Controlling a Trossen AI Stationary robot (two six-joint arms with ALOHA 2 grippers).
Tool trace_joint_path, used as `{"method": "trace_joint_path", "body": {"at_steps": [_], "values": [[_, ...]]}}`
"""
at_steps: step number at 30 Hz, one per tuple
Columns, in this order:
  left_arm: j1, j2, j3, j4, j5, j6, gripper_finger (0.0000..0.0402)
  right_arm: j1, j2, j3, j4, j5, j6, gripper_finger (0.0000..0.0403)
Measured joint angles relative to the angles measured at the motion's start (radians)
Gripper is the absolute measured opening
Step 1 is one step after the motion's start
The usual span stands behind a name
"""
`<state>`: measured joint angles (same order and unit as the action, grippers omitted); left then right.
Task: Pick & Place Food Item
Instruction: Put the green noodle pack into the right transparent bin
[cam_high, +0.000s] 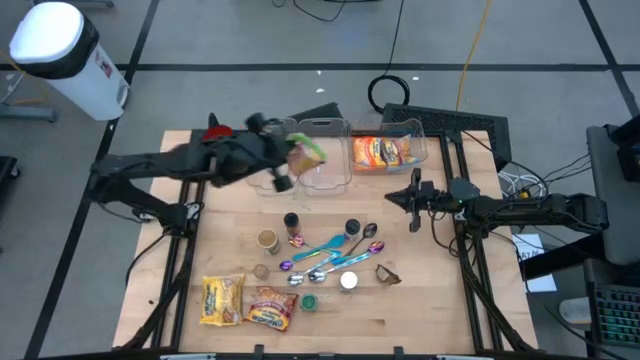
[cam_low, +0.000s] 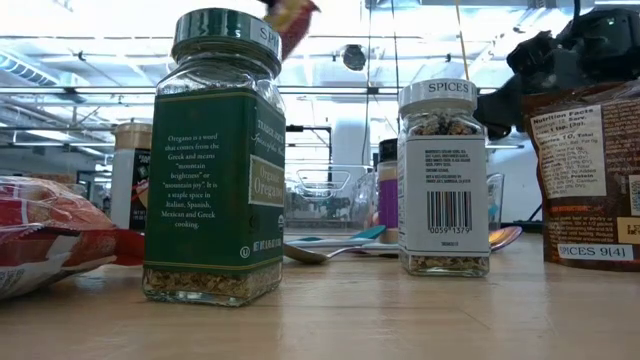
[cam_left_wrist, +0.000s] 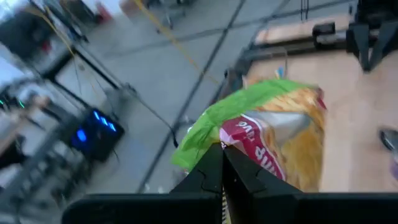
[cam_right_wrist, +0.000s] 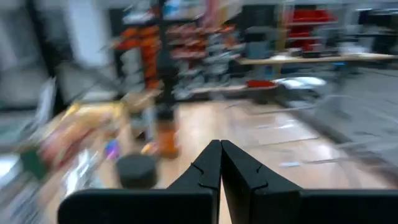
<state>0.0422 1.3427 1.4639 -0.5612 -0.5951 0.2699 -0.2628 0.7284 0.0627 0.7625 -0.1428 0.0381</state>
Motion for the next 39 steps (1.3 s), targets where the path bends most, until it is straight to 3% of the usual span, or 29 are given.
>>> {"method": "trace_joint_path", "body": {"at_steps": [2,5,11,14,18,29,39], "values": [[0.01,0.054,0.0,0.095,-0.001,0.069,0.0001,0.0,-0.001,0.02,-0.004,0.082,0.059,0.0003],[0.027,0.131,0.0,0.241,0.0,0.14,0.0003,-0.001,0.002,0.059,-0.019,0.113,0.071,0.0027],[0.061,0.262,0.0,0.478,-0.001,0.203,0.0003,0.0,0.006,0.139,-0.017,0.142,0.072,0.0128],[0.076,0.305,0.0,0.55,0.001,0.208,0.0003,0.0,0.016,0.18,-0.006,0.198,0.074,0.0179],[0.091,0.329,0.0,0.581,0.001,0.207,0.0004,-0.006,0.056,0.239,-0.007,0.194,0.087,0.0218],[0.103,0.334,0.0,0.591,0.038,0.174,0.0002,-0.027,0.29,0.4,0.131,0.194,0.085,0.0215],[0.103,0.334,0.0,0.589,0.042,0.173,0.0007,-0.093,0.427,0.495,0.154,0.177,0.194,0.0219]]}}
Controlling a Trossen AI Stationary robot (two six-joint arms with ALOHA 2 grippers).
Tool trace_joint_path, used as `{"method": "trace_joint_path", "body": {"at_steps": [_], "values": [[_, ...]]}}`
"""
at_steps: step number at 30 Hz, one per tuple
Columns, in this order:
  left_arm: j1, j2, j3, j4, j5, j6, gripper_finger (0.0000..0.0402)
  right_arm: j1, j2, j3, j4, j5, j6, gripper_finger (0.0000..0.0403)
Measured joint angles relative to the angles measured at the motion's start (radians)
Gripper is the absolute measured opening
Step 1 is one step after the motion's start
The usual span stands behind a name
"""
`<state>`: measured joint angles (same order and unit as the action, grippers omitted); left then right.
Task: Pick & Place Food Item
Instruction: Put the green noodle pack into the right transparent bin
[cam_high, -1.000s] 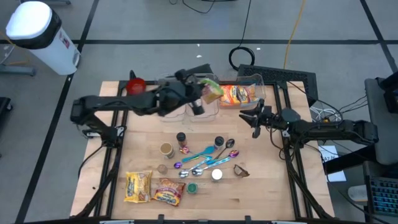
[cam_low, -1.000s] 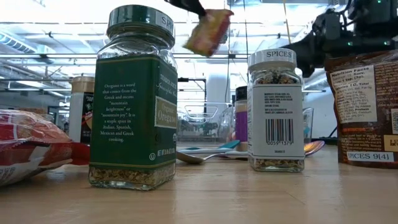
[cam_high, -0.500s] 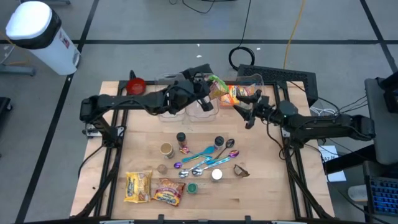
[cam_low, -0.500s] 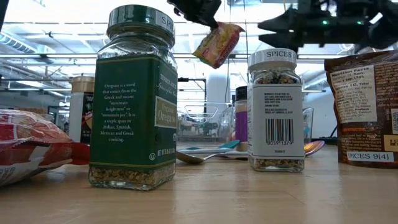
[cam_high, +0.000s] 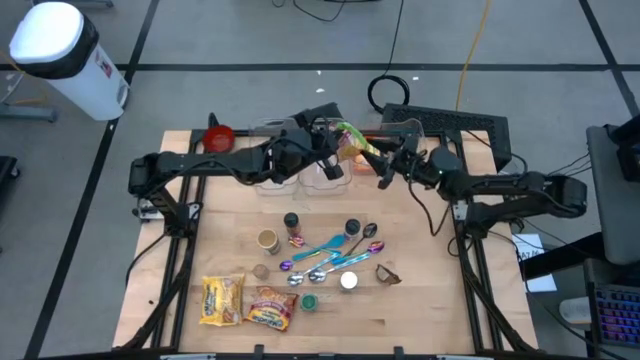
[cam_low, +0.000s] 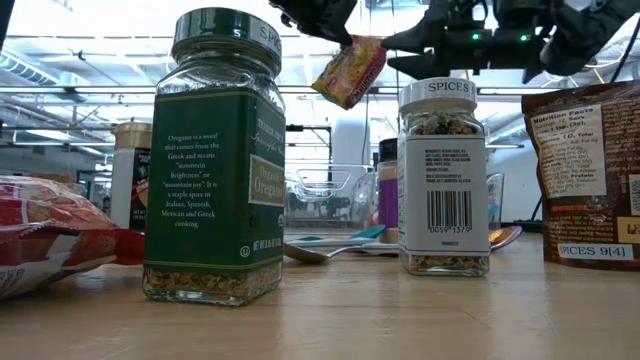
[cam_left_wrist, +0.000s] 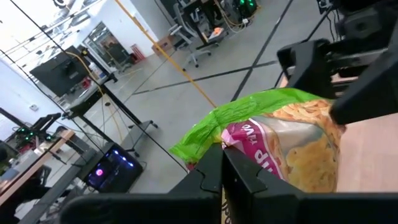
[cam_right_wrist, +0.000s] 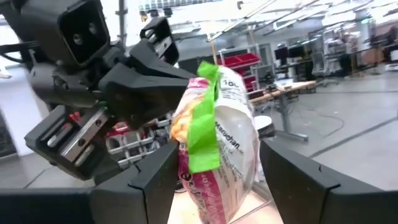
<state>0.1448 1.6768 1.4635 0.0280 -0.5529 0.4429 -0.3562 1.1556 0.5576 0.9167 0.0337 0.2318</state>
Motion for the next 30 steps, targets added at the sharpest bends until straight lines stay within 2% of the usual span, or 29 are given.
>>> {"method": "trace_joint_path", "body": {"at_steps": [4,8,20,24,30], "values": [[0.0,0.0,0.0,-0.002,0.01,0.001,0.0003,-0.014,0.034,0.018,0.027,-0.066,0.017,0.0213],[0.0,0.0,0.0,-0.001,0.011,-0.001,0.0007,-0.014,0.047,0.019,0.045,-0.064,0.007,0.0188],[0.0,0.0,0.0,-0.002,0.012,-0.01,0.0004,-0.014,0.04,0.019,0.05,-0.064,-0.128,0.001],[0.0,0.001,0.0,-0.004,0.013,-0.023,0.0012,-0.014,0.035,0.019,0.041,-0.064,-0.15,0.001],[-0.006,-0.001,0.0,-0.027,0.012,-0.11,0.0063,-0.042,0.007,0.019,-0.013,-0.11,-0.14,0.0003]]}}
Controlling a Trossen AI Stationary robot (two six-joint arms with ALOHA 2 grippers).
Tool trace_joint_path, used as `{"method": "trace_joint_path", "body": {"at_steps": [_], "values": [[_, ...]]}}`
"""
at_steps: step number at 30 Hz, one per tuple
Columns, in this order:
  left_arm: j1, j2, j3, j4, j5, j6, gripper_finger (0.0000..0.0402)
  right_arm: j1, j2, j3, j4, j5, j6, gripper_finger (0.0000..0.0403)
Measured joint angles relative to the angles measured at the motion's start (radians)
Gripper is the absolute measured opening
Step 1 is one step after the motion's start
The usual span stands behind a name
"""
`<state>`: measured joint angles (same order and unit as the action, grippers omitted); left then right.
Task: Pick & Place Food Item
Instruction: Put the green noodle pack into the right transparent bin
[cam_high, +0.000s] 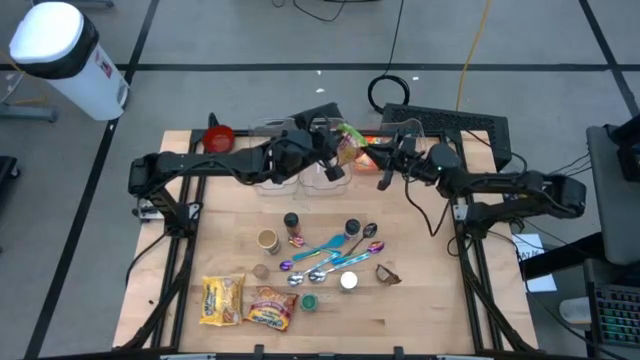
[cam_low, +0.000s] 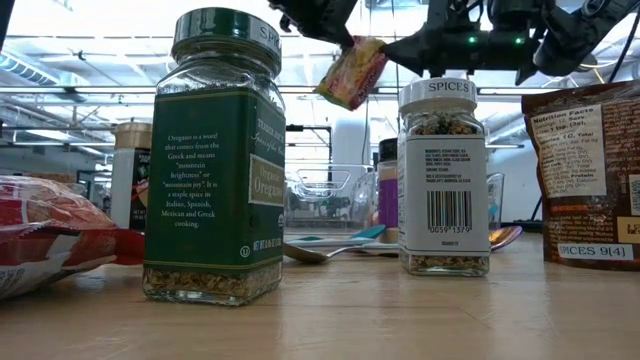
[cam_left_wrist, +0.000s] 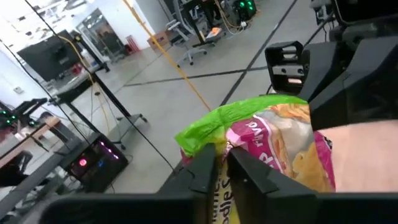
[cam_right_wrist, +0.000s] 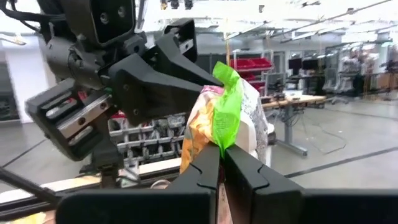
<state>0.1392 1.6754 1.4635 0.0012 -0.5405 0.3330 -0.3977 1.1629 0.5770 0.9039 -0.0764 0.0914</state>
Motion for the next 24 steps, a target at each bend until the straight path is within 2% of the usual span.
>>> {"method": "trace_joint_path", "body": {"at_steps": [7,13,18,24], "values": [[-0.024,-0.028,0.0,-0.049,0.002,-0.057,0.0171,-0.065,-0.093,0.0,-0.152,-0.008,0.002,0.0001],[-0.028,-0.041,0.0,-0.145,0.01,-0.06,0.0246,-0.188,-0.199,-0.001,-0.293,-0.05,-0.008,0.0001],[-0.023,-0.041,0.0,-0.165,0.009,-0.06,0.0276,-0.354,-0.247,-0.001,-0.404,-0.06,-0.036,0.0001],[-0.003,-0.038,0.0,-0.183,0.008,-0.1,0.0283,-0.516,-0.228,-0.001,-0.61,-0.083,-0.108,0.0]]}}
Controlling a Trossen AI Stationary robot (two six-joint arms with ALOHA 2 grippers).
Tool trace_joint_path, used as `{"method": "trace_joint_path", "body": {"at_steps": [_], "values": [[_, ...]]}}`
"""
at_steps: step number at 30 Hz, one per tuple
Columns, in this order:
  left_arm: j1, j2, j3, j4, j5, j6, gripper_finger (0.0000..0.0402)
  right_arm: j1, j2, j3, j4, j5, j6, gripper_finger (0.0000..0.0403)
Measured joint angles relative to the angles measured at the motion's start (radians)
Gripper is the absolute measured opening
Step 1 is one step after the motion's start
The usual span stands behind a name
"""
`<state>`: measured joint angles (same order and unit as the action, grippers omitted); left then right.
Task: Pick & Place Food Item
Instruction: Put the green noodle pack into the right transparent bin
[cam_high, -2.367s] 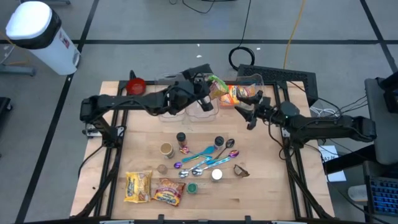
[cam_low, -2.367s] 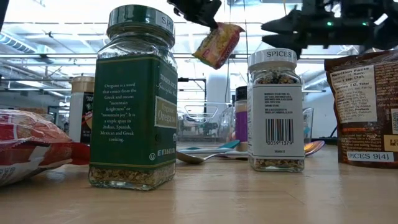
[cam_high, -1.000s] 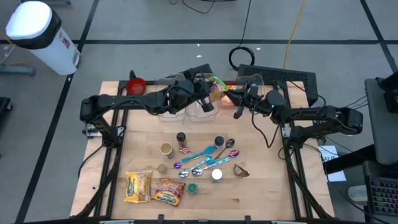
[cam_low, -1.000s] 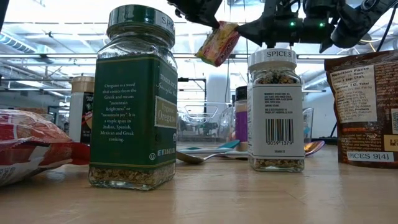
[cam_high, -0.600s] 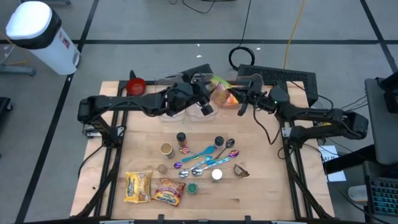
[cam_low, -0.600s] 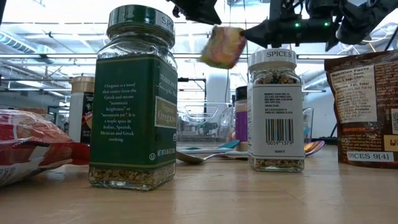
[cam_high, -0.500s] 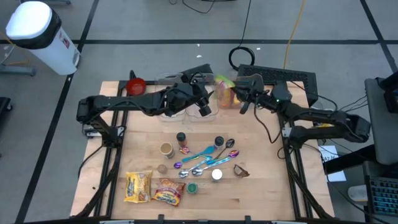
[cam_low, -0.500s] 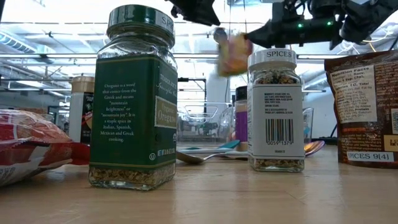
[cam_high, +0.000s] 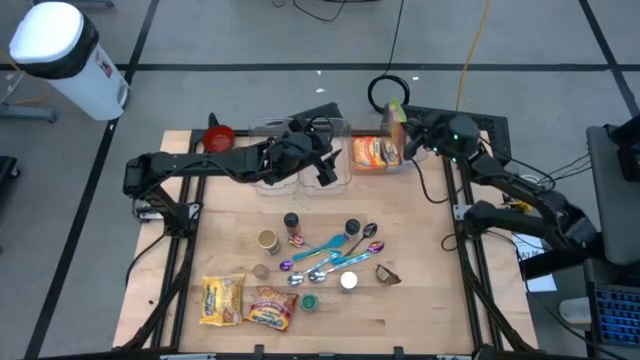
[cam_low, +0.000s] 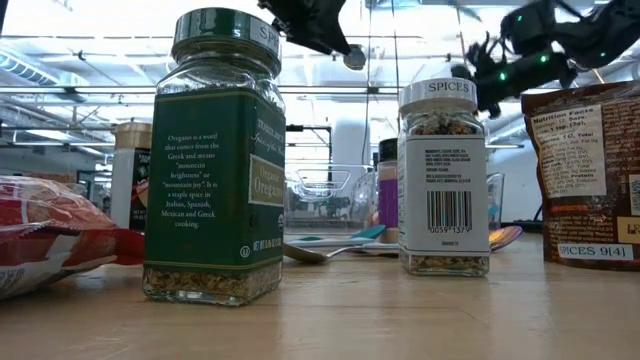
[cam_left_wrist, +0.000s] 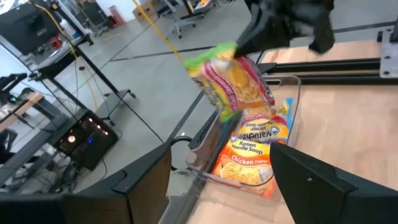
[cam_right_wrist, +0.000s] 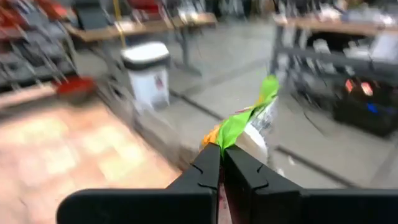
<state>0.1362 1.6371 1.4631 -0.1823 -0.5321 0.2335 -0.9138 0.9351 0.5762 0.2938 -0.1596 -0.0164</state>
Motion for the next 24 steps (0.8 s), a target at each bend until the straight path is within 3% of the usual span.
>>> {"method": "trace_joint_path", "body": {"at_steps": [6,9,24], "values": [[0.013,0.0,0.0,-0.008,0.0,-0.021,0.0283,-0.031,0.043,0.0,-0.109,-0.007,-0.047,0.0],[0.014,0.0,0.0,-0.008,0.0,-0.033,0.0283,-0.023,0.067,0.0,-0.094,-0.076,-0.047,0.0],[0.014,0.0,0.0,-0.009,0.013,-0.037,0.0283,0.125,0.32,0.0,0.365,-0.108,0.156,0.0]]}}
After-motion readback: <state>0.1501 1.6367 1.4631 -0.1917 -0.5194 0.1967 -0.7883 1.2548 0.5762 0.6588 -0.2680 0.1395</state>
